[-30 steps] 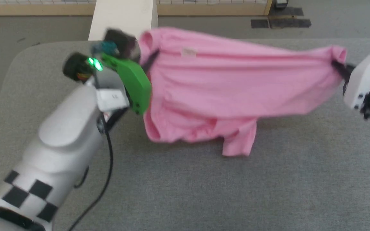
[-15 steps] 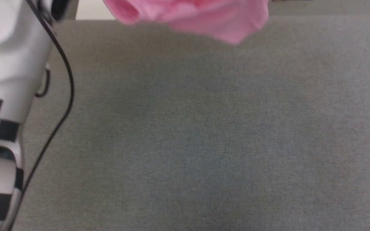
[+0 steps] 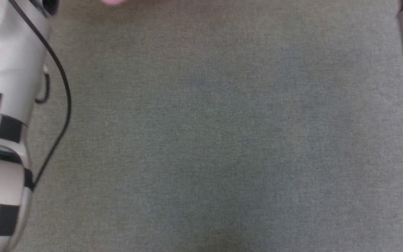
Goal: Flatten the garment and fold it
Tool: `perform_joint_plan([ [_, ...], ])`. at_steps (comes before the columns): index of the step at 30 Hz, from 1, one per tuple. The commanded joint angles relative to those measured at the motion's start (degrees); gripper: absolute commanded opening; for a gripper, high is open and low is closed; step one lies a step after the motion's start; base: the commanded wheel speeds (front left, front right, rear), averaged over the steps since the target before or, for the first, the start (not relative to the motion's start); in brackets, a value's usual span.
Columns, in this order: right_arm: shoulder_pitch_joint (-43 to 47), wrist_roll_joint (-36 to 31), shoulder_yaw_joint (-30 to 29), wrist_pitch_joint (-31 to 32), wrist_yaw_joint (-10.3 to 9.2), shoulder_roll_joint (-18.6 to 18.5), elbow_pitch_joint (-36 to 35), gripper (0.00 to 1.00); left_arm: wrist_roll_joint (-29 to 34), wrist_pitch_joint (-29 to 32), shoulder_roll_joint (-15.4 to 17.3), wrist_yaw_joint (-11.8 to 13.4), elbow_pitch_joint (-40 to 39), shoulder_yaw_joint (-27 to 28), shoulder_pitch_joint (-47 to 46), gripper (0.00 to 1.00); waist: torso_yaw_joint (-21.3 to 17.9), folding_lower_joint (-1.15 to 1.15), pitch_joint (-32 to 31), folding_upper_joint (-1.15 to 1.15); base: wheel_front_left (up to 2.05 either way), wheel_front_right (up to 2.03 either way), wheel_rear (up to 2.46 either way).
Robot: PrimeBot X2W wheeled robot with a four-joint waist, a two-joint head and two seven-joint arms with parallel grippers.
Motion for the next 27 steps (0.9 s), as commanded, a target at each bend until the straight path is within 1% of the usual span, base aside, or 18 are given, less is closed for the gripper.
perform_joint_plan([
  [1, 1.4, 1.3, 0.8, -0.7, -0.12, 0.3, 0.9, 0.0, -0.3, -0.7, -0.4, -0.4, 1.0, 0.1, 1.9, 0.0, -0.2, -0.01, 0.5, 0.43, 0.0, 0.0, 0.0],
  [5, 5.7, 4.8, 5.3, -2.5, -0.12, -0.1, 2.5, 0.0, -1.8, -2.3, -2.2, -1.3, 2.8, 0.8, 6.4, 0.0, 0.6, -0.01, -1.1, 0.43, 0.0, 0.0, 0.0],
  [8, 11.4, 8.0, 9.2, -4.1, -0.12, -1.7, 1.5, 0.0, -2.1, -2.8, -3.6, -1.9, 2.0, 0.8, 11.9, 0.0, 1.7, -0.01, -3.8, 0.43, 0.0, 0.0, 0.0],
  [10, 15.7, 10.4, 11.6, -5.3, -0.12, -3.3, -0.3, 0.0, -2.0, -2.9, -4.1, -2.1, -0.4, 1.3, 16.2, 0.0, 2.4, -0.01, -5.7, 0.43, 0.0, 0.0, 0.0],
  [13, 23.7, 13.5, 14.8, -6.9, -0.12, -5.9, -3.8, 0.0, -0.5, -2.9, -4.4, -2.2, -5.3, 2.0, 25.2, 0.0, 3.0, -0.01, -9.2, 0.43, 0.0, 0.0, 0.0],
  [16, 31.1, 16.0, 16.5, -7.7, -0.12, -8.1, -7.5, 0.0, 0.8, -2.9, -4.5, -2.0, -10.4, 3.0, 33.6, 0.0, 3.3, -0.01, -12.2, 0.43, 0.0, 0.0, 0.0],
  [19, 38.9, 17.6, 16.7, -8.3, -0.12, -10.3, -11.4, 0.0, 2.2, -2.9, -4.4, -1.3, -15.8, 3.7, 42.0, 0.0, 3.5, -0.01, -15.2, 0.43, 0.0, 0.0, 0.0],
  [22, 45.8, 18.2, 15.4, -8.7, -0.12, -11.8, -15.3, 0.0, 3.1, -2.9, -4.0, -0.3, -20.5, 4.0, 49.1, 0.0, 3.7, -0.01, -17.6, 0.43, 0.0, 0.0, 0.0],
  [27, 58.4, 17.1, 10.2, -6.7, -0.12, -12.6, -24.2, 0.0, 4.4, -2.9, -2.3, 2.2, -29.8, 2.7, 60.3, 0.0, 3.5, -0.01, -20.9, 0.43, 0.0, 0.0, 0.0],
])
